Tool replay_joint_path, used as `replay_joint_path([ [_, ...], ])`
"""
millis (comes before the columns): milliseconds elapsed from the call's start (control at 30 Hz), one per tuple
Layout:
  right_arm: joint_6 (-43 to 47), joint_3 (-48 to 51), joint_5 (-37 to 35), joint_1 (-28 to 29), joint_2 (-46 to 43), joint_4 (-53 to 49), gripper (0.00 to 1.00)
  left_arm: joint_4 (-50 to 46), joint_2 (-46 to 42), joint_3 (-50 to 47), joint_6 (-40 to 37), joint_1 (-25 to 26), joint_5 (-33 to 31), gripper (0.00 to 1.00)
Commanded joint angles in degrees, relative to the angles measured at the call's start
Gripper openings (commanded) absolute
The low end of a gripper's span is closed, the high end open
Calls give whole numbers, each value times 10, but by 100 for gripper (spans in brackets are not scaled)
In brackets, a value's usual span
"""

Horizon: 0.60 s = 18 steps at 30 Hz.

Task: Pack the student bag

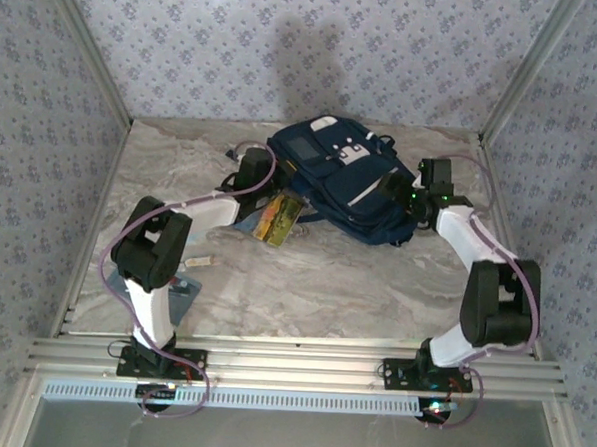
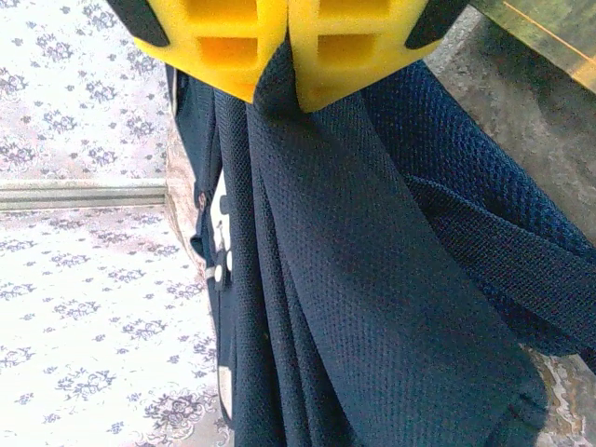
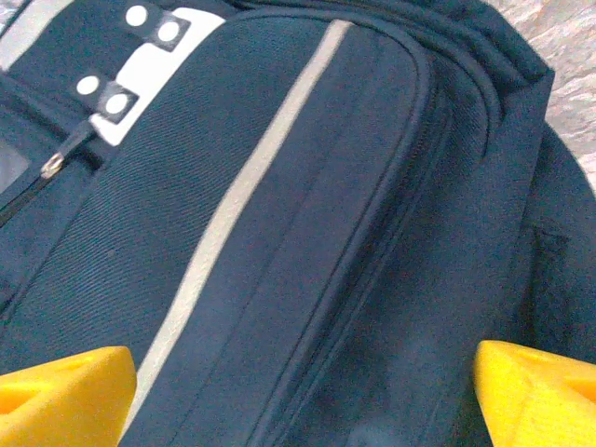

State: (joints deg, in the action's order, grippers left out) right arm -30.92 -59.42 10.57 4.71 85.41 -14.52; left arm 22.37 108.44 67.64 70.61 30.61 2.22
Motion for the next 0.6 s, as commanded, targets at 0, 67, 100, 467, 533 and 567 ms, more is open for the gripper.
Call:
replay_joint_path([
  [0, 44, -18, -8, 13, -78, -89, 95, 80, -28, 9, 23, 28, -46, 0],
  [67, 45, -18, -31, 21, -111, -134, 95, 85, -24, 12, 23, 33, -69, 0],
  [100, 45, -18, -35, 24, -126, -155, 96, 89, -20, 14, 22, 35, -78, 0],
  [467, -132, 133, -31, 247, -201, 85, 88, 104, -3, 0, 52, 40, -94, 0],
  [533, -136, 135, -42, 279, -172, 130, 87, 102, -7, -4, 50, 42, -95, 0],
  [567, -136, 132, -54, 296, -153, 146, 87, 100, -9, -5, 49, 41, -96, 0],
])
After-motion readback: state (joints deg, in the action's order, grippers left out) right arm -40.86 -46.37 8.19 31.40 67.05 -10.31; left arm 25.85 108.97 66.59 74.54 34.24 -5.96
